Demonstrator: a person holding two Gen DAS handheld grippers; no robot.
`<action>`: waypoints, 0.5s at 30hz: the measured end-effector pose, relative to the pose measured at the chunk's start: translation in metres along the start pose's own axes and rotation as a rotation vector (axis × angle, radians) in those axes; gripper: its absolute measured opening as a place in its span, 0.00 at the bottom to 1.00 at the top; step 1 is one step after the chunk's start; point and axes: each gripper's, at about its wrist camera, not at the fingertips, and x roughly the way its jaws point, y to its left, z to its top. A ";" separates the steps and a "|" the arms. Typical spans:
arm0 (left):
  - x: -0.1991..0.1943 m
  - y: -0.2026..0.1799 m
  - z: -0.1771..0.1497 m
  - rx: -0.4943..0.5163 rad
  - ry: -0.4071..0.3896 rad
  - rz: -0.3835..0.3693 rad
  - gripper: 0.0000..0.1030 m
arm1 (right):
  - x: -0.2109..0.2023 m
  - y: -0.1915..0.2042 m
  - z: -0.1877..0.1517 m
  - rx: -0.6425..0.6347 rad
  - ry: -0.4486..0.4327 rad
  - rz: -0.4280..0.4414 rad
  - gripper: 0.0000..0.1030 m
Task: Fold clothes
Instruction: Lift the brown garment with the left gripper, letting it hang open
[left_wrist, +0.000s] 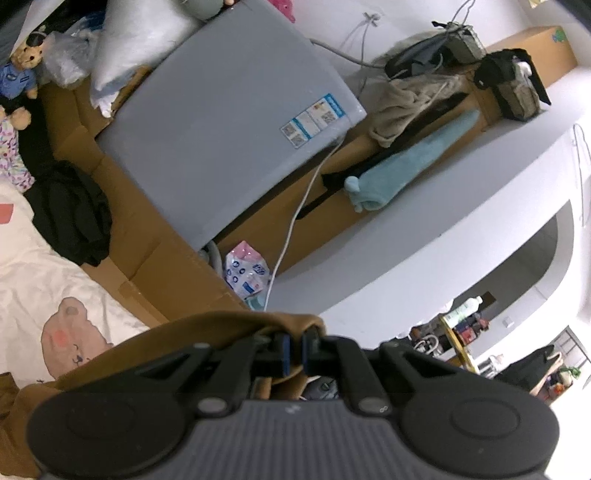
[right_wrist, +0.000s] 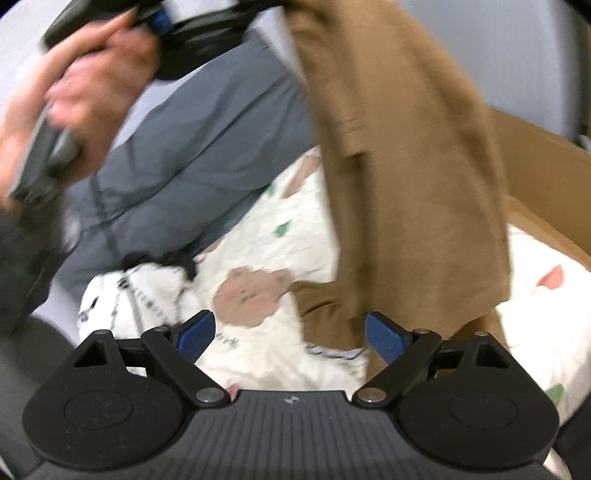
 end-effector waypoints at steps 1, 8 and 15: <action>0.001 -0.002 -0.001 0.005 0.005 -0.003 0.06 | 0.007 0.005 -0.002 -0.015 0.022 0.013 0.90; 0.002 -0.015 -0.010 0.039 0.047 -0.033 0.06 | 0.047 0.007 -0.017 0.020 0.115 -0.037 0.89; -0.004 -0.014 -0.010 0.041 0.062 -0.046 0.06 | 0.033 -0.016 -0.014 0.075 0.037 -0.166 0.89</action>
